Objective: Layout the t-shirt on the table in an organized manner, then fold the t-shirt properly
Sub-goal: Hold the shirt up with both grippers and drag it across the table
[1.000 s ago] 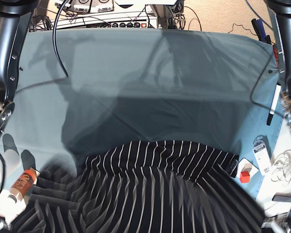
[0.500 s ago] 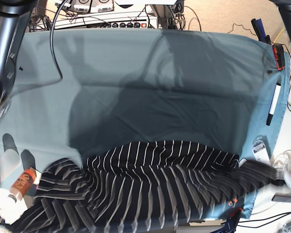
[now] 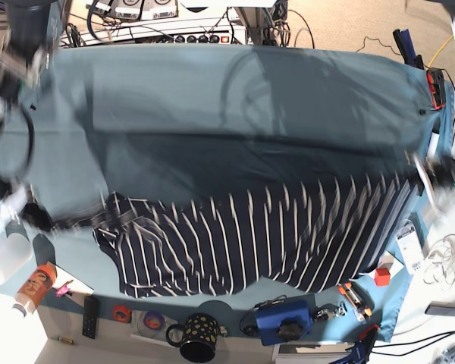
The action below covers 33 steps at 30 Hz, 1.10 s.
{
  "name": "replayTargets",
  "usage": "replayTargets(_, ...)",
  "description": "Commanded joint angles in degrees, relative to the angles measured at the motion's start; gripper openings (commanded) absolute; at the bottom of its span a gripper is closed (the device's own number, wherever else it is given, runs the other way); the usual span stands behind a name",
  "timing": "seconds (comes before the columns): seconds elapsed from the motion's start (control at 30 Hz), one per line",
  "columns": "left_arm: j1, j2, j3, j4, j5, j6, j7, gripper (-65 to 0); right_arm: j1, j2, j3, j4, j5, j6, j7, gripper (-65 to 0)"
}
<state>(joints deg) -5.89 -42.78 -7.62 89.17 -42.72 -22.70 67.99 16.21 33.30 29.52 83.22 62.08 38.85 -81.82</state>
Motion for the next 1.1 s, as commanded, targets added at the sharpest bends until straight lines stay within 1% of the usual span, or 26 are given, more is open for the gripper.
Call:
replayTargets(0.0, 1.2, -1.1, -1.7, 1.8, 3.2, 0.9, 0.2, -65.0, -1.6, 1.8, 1.7, 2.7, 0.9, 0.4, 1.8, -65.0)
replayTargets(0.07, 5.4, 0.9, -3.6, 4.6, 4.7, 1.7, -0.3, -65.0, -7.3, 1.8, 4.0, 6.9, 1.9, 0.6, 1.8, -65.0)
replayTargets(0.17, 11.3, 5.0, -8.2, 8.7, 5.7, 2.3, -0.5, -65.0, -15.1, 1.8, 6.8, 12.2, 3.6, 1.0, 1.8, -65.0)
replayTargets(0.3, 18.2, 10.2, -15.8, 13.7, 5.6, 2.3, -0.9, -65.0, -23.9, 1.8, 9.1, 17.2, 9.3, 1.1, 1.8, -65.0)
replayTargets(0.4, 22.6, 12.4, -20.8, 16.9, 5.4, 1.6, -1.0, -65.0, -30.1, 1.8, 9.9, 19.7, 13.4, 1.1, 1.8, -65.0)
replayTargets(0.5, 26.5, 12.6, -24.5, 18.9, 5.0, 1.1, -2.7, -65.0, -35.9, 1.8, 11.0, 22.2, 16.7, 1.1, 1.8, -65.0)
replayTargets(0.6, 29.7, 12.6, -27.3, 19.4, 5.0, 0.6, -2.9, -65.0, -40.9, 1.8, 12.8, 25.4, 17.2, 1.1, 1.8, -65.0)
replayTargets(0.73, 34.4, 12.6, -29.0, 19.4, 5.0, 0.5, -4.0, -65.0, -48.0, 1.8, 15.6, 29.9, 16.3, 1.1, 1.8, -65.0)
replayTargets(0.8, 36.9, 12.7, -29.0, 19.4, 5.0, 0.5, -5.7, -65.0, -50.6, 1.8, 16.5, 31.4, 15.1, 1.1, 1.8, -65.0)
replayTargets(0.87, 38.4, 13.5, -29.0, 19.4, 5.3, 0.1, -6.4, -65.0, -52.1, 1.8, 16.7, 31.7, 13.0, 1.1, 1.8, -65.0)
replayTargets(0.93, 39.0, 14.6, -29.0, 19.4, 5.5, -1.3, -6.4, -65.0, -53.3, 1.8, 16.7, 31.7, 11.4, 1.1, 1.8, -65.0)
replayTargets(1.07, 39.5, 16.5, -29.0, 19.4, 5.9, -1.4, -6.4, -65.0, -54.9, 1.8, 16.7, 31.7, 10.3, 1.1, 1.8, -65.0)
